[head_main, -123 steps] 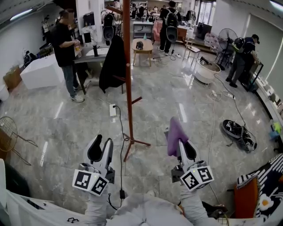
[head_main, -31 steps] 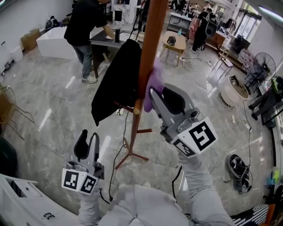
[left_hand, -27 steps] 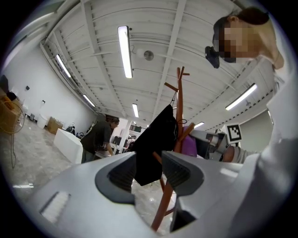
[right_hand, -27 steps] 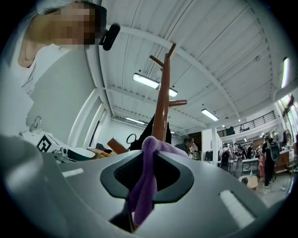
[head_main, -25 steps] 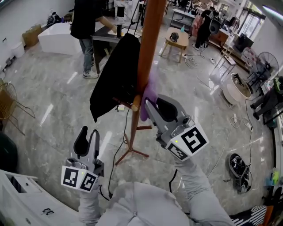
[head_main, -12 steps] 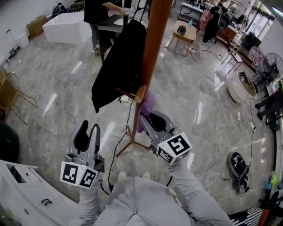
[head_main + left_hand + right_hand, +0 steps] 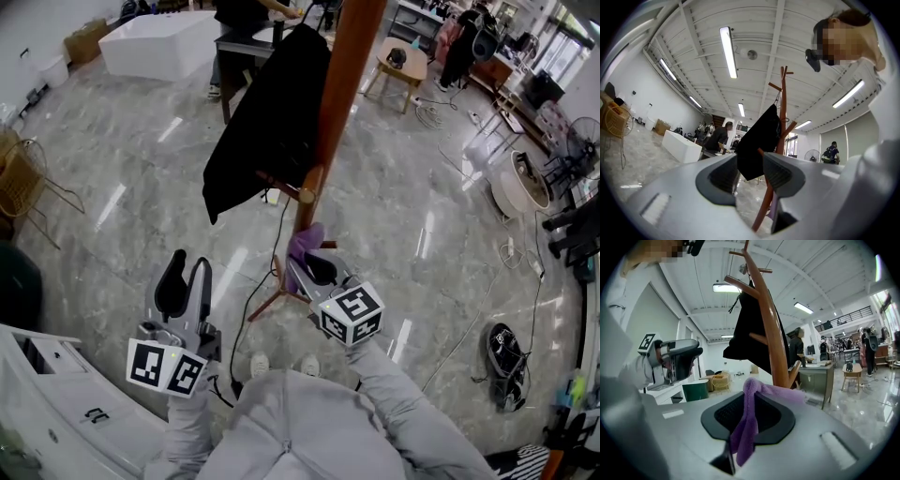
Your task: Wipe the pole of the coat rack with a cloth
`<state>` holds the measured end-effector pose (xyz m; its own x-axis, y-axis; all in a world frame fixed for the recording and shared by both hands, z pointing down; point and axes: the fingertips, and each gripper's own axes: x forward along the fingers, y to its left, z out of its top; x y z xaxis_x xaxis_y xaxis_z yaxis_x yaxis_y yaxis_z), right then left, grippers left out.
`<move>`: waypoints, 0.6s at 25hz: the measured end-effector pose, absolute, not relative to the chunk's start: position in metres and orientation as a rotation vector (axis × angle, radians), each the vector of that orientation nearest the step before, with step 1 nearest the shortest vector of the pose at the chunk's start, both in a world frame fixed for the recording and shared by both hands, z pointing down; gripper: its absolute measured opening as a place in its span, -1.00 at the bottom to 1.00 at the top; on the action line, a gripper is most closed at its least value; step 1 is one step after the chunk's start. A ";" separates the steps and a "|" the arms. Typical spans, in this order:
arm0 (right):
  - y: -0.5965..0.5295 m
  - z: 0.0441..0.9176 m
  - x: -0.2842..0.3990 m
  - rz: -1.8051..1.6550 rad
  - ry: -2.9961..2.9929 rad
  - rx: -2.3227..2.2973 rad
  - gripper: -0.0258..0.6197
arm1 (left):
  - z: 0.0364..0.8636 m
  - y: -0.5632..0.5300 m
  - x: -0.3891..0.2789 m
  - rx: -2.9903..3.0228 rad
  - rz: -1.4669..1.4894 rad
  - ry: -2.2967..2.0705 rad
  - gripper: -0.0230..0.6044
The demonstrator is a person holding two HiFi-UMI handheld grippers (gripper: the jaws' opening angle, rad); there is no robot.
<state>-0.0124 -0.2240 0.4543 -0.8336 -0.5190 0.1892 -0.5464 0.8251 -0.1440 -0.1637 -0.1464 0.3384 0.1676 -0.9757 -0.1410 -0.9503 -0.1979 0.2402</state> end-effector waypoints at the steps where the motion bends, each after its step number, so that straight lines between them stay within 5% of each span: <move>1: -0.223 0.459 -0.013 0.298 -2.852 0.833 -0.75 | 0.338 -0.145 -0.164 2.322 -0.403 -1.928 -0.36; 15: -0.199 0.434 0.030 0.307 -2.869 1.043 -0.75 | 0.333 -0.129 -0.159 2.356 -0.425 -1.906 -0.36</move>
